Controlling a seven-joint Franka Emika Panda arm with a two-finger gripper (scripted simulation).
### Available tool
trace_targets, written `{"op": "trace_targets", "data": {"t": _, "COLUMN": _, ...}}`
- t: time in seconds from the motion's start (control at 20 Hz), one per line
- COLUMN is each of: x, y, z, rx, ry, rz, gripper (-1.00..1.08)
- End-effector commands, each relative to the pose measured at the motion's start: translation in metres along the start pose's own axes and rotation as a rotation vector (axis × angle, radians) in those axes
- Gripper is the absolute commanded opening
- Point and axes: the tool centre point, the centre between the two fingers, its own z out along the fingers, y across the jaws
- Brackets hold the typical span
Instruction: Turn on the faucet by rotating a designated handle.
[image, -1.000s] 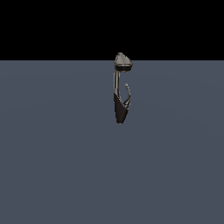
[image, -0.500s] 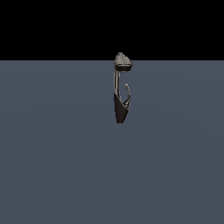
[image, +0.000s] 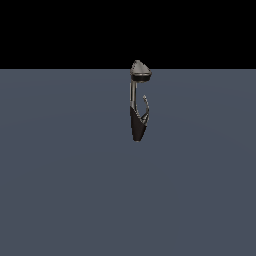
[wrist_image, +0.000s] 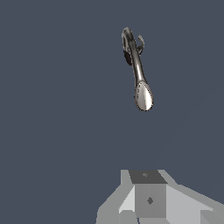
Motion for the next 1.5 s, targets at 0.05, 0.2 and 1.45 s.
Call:
{"op": "trace_targets", "data": {"t": 0.05, "x": 0.025, "y": -0.004, "z": 0.008, "rx": 0.044, "ry": -0.029, "rz": 0.082, "gripper": -1.0}}
{"op": "trace_targets", "data": {"t": 0.2, "x": 0.047, "y": -0.006, "z": 0.015, "rx": 0.08, "ry": -0.056, "rz": 0.154, "gripper": -1.0}}
{"op": "trace_targets", "data": {"t": 1.45, "x": 0.227, "y": 0.014, "z": 0.138, "rx": 0.33, "ry": -0.307, "rz": 0.801, "gripper": -1.0}}
